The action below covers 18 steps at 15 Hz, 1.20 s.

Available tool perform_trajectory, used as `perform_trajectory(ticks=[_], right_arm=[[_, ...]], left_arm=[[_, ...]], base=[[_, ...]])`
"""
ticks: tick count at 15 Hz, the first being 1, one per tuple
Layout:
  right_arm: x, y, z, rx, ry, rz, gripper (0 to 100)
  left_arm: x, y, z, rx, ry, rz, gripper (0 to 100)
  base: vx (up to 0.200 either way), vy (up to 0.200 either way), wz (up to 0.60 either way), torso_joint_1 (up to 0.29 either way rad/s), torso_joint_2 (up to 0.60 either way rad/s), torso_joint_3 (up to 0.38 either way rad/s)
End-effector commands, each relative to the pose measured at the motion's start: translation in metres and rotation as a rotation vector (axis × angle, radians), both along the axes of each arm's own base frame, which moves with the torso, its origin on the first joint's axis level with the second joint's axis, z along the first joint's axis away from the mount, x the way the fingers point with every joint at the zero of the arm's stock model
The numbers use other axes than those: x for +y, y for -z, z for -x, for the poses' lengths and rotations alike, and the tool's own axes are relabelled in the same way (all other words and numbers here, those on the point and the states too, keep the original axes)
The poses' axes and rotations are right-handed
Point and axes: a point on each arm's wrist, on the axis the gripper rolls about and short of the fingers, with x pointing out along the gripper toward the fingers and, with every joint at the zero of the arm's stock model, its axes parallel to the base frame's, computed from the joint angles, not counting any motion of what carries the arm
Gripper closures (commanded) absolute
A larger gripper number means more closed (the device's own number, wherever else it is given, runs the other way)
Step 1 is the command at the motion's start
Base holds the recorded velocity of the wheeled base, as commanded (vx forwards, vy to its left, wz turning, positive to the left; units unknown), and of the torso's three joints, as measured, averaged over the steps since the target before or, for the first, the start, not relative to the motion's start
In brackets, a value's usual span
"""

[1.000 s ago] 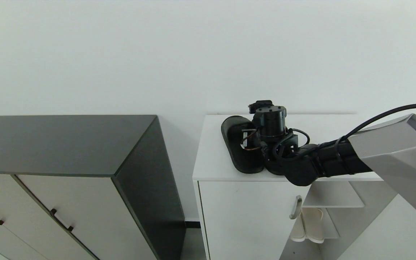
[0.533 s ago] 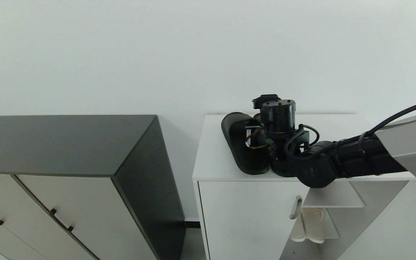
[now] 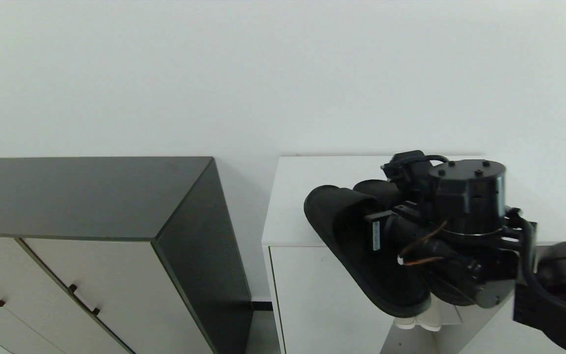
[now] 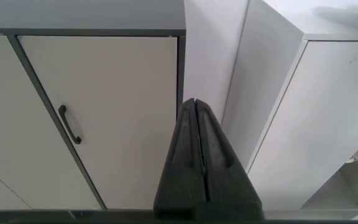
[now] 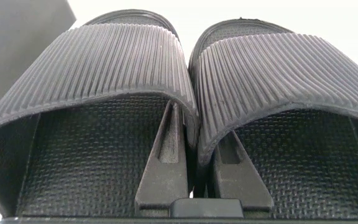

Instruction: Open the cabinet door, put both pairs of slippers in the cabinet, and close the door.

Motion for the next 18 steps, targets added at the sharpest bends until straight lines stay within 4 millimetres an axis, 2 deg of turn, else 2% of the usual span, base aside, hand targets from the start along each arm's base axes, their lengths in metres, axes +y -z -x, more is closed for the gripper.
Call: perform_trajectory(ticks=[1,8,18], right_arm=[[-0.021,-0.010,0.025,-0.018,-0.042,-0.029,100],[-0.019,-0.002,0.026,0.002,-0.050,-0.006,100],[-0.019,0.001,0.026,0.010,-0.050,0.004,100]], left_arm=[[0.000,0.000,0.000,0.000,0.000,-0.001,100],[0.000,0.000,0.000,0.000,0.000,0.002,100],[0.000,0.000,0.000,0.000,0.000,0.003,100]], base=[[0.000,0.000,0.00,0.000,0.00,0.000],[0.000,0.000,0.00,0.000,0.00,0.000],[-0.200,0.000,0.00,0.001,0.00,0.002]])
